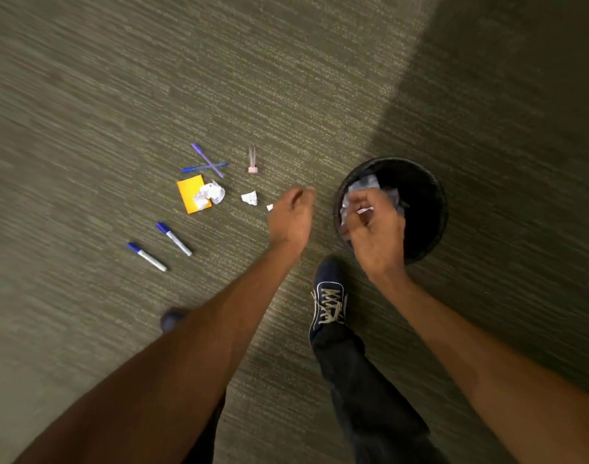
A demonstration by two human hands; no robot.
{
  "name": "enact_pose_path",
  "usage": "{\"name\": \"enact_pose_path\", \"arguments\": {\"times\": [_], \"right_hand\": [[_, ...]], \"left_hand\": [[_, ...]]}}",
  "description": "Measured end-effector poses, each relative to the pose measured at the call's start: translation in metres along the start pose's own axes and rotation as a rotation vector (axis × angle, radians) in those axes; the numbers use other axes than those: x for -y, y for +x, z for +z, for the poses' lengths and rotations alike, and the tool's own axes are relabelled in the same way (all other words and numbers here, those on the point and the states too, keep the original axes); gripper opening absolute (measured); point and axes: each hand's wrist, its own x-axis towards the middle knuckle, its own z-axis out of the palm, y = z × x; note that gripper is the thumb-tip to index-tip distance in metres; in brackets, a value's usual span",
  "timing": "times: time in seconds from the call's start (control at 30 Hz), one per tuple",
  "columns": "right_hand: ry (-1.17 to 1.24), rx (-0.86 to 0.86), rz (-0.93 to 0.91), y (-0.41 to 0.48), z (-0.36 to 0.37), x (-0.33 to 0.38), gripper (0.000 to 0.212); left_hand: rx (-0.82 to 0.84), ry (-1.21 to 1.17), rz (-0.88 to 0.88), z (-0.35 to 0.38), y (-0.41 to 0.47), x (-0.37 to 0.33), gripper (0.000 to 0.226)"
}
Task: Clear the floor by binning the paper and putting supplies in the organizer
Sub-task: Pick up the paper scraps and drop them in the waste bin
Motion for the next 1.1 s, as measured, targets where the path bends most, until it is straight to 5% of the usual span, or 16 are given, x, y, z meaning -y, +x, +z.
{"name": "enact_pose_path", "arguments": {"times": [0.27, 0.43, 0.77, 0.93, 1.1], "right_hand": [[-0.186, 0.326, 0.019, -0.015, 0.116, -0.017, 0.018], [-0.33, 0.347, 0.08, 0.0, 0.189, -0.061, 0.019], [-0.502, 0.35, 0.074, 0.026, 0.293, -0.15, 0.045], [-0.618, 0.308, -0.08, 0.04, 0.309, -0.166, 0.015], [-0.356, 0.158, -0.114, 0.061, 0.308, -0.165, 0.049]], "left_hand": [[-0.153, 0.612, 0.173, -0.113, 0.043, 0.088, 0.079], [-0.167, 0.869, 0.301, -0.15, 0.082, 0.147, 0.086], [-0.126, 0.941, 0.323, -0.173, 0.162, 0.237, 0.086], [-0.105, 0.962, 0.368, -0.179, 0.186, 0.259, 0.084], [-0.127, 0.939, 0.362, -0.187, 0.198, 0.257, 0.088]]}}
